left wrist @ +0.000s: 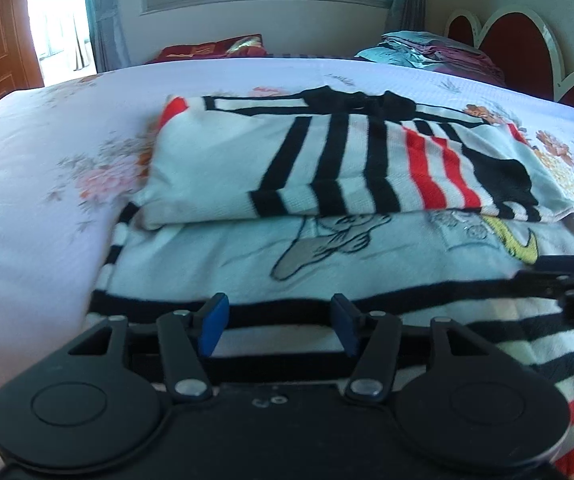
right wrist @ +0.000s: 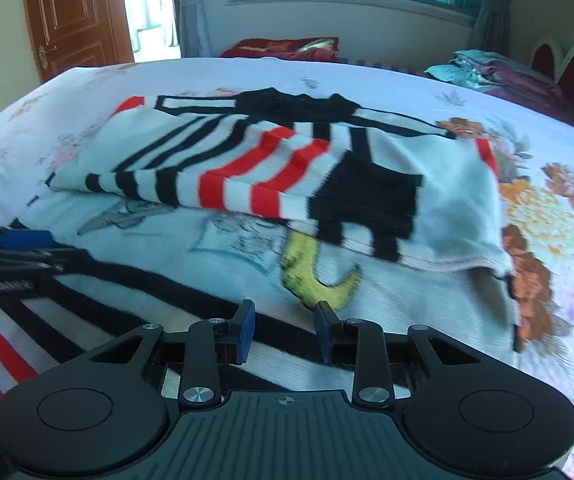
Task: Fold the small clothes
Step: 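Move both open tools toward the black hem of the sweater, then close both tools on the black hem of the sweater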
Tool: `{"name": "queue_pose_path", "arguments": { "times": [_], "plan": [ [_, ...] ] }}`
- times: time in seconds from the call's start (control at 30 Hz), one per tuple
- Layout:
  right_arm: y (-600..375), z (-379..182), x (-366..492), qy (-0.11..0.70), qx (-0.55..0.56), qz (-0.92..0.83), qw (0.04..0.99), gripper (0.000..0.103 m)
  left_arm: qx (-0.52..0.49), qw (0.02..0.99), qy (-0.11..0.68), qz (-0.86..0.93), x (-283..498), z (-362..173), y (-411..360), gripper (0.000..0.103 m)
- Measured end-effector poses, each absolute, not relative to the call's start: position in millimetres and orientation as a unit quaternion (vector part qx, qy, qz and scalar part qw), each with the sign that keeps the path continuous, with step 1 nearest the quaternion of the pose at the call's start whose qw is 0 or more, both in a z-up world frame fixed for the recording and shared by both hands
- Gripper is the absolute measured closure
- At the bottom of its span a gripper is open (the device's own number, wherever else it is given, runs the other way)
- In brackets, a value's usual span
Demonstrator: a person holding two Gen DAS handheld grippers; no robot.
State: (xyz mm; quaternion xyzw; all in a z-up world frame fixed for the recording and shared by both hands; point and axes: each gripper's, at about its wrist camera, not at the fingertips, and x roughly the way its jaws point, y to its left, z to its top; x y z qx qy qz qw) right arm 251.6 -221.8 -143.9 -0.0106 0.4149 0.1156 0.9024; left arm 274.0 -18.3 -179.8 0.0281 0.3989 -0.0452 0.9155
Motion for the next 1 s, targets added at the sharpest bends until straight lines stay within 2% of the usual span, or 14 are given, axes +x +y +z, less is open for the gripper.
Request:
{"name": "queue_pose_path", "arguments": {
  "times": [0.13,0.2,0.37,0.67,1.0],
  "plan": [
    [-234,-143,242,0.418,-0.005,0.096,0.904,0.071,0.031,0.913,0.404,-0.044,268,-177,-11,0.046],
    [-238,-140,237,0.42,0.005,0.083,0.904,0.071,0.033,0.913,0.405,-0.044,264,-172,-11,0.05],
    [-223,-120,213,0.405,0.037,0.097,0.908,0.071,0.031,0.919,0.382,-0.095,237,-155,-18,0.048],
    [-158,-132,179,0.438,0.0,0.113,0.892,0.071,0.06,0.906,0.396,-0.135,196,-179,-8,0.045],
    [-200,-128,123,0.446,-0.005,0.025,0.894,0.071,0.052,0.902,0.41,-0.129,154,-175,44,0.045]
  ]
}}
